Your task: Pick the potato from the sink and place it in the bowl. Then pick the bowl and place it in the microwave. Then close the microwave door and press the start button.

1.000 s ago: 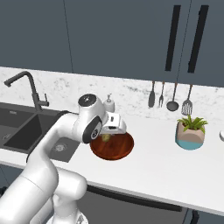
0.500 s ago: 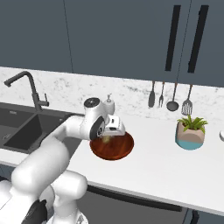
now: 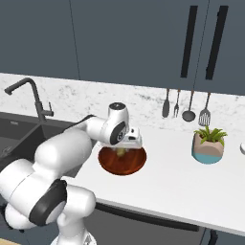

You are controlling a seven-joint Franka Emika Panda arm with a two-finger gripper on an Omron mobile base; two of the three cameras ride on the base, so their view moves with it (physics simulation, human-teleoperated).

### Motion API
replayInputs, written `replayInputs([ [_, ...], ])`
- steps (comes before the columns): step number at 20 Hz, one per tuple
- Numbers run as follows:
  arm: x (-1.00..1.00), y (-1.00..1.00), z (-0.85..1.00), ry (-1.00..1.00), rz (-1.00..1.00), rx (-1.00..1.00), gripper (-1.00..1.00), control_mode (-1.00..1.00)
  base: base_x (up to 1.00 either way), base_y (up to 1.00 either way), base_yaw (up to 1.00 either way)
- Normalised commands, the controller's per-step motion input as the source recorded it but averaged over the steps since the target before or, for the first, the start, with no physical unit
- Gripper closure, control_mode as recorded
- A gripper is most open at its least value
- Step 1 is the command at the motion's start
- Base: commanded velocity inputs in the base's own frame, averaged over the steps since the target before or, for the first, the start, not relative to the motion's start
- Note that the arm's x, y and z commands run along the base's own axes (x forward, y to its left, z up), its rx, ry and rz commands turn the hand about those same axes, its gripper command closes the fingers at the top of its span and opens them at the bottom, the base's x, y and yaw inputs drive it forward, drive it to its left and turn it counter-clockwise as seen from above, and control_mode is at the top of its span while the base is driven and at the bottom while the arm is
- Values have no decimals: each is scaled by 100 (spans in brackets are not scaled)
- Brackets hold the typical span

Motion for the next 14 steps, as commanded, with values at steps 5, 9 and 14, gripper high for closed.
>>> replayInputs([
  [5,14,0,-43,7,0,2,100,-100,0,0,0],
  [9,18,0,-51,4,0,0,100,-100,0,0,0],
  [14,5,0,-40,1,0,0,100,-100,0,0,0],
])
